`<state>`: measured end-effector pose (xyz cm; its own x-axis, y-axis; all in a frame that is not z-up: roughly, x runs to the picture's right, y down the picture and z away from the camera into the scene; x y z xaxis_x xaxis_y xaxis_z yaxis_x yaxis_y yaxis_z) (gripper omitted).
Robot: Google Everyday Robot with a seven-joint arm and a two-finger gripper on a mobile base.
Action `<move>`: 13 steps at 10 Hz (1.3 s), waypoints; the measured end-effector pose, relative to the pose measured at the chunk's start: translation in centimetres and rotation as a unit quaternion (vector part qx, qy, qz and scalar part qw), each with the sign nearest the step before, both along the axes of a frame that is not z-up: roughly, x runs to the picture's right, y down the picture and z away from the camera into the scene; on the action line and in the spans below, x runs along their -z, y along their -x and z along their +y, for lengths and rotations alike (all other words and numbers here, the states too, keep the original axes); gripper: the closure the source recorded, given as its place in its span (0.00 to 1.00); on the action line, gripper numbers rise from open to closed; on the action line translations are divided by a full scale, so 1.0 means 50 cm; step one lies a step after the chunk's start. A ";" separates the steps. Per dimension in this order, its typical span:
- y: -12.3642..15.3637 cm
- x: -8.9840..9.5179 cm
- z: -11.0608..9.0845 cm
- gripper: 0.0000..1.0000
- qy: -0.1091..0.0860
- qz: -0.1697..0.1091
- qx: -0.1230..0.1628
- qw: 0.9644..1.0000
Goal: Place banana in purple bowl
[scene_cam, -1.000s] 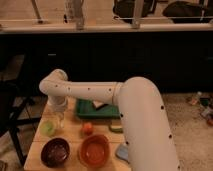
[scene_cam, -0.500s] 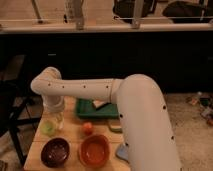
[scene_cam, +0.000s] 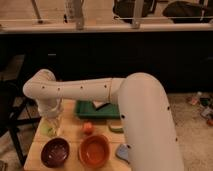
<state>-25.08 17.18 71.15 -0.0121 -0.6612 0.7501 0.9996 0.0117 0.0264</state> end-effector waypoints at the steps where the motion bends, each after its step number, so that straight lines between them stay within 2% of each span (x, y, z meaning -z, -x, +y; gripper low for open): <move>1: 0.001 0.009 0.007 1.00 0.006 0.003 -0.002 1.000; 3: 0.006 0.023 0.025 1.00 0.020 0.004 -0.006 1.000; 13: 0.003 0.027 0.025 1.00 0.022 0.008 -0.005 1.000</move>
